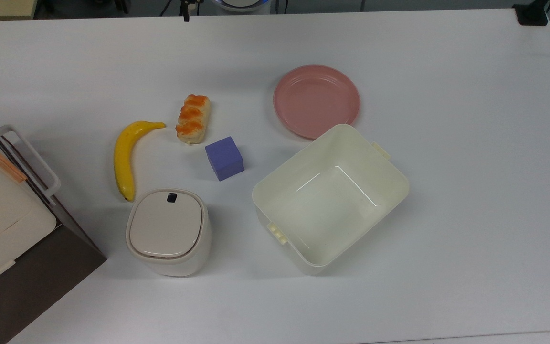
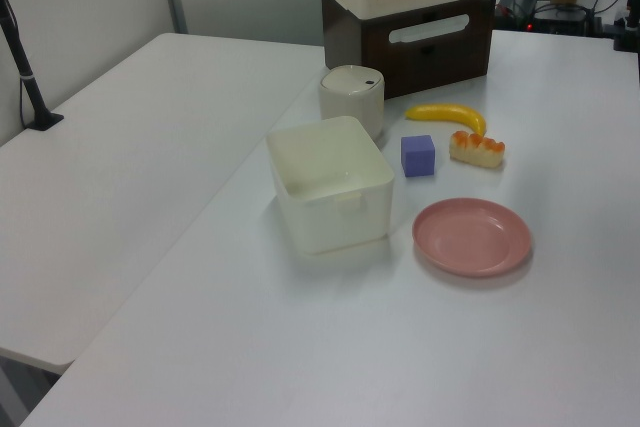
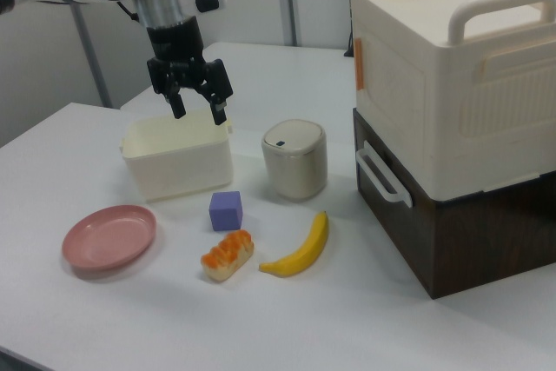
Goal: Put the bread on a plate
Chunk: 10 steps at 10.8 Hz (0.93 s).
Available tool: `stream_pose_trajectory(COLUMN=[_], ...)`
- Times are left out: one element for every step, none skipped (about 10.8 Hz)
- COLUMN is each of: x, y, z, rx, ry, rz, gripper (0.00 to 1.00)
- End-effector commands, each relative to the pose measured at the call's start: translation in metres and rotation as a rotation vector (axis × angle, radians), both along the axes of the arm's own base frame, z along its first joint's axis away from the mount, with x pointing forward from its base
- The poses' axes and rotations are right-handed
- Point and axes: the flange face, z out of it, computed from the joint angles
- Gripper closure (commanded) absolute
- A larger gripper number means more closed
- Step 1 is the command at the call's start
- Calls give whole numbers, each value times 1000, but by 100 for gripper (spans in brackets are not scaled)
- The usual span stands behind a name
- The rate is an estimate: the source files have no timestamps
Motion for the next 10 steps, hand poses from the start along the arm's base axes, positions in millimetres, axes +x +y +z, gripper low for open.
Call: stream_pose_trajectory(x=[-8, -8, -8, -8, -8, -7, -8, -8, -8, -8], y=[5, 6, 6, 6, 6, 7, 6, 5, 5, 4], z=[14, 15, 16, 15, 15, 14, 15, 14, 13, 11], rx=[16, 35, 36, 36, 36, 36, 36, 36, 35, 35], ry=[-15, -22, -22, -22, -22, -20, -20, -19, -13, -9], rz=[-2, -7, -5, -5, -5, -4, -5, -7, 1, 1], gripper=[0, 0, 0, 0, 0, 0, 0, 0, 0, 0])
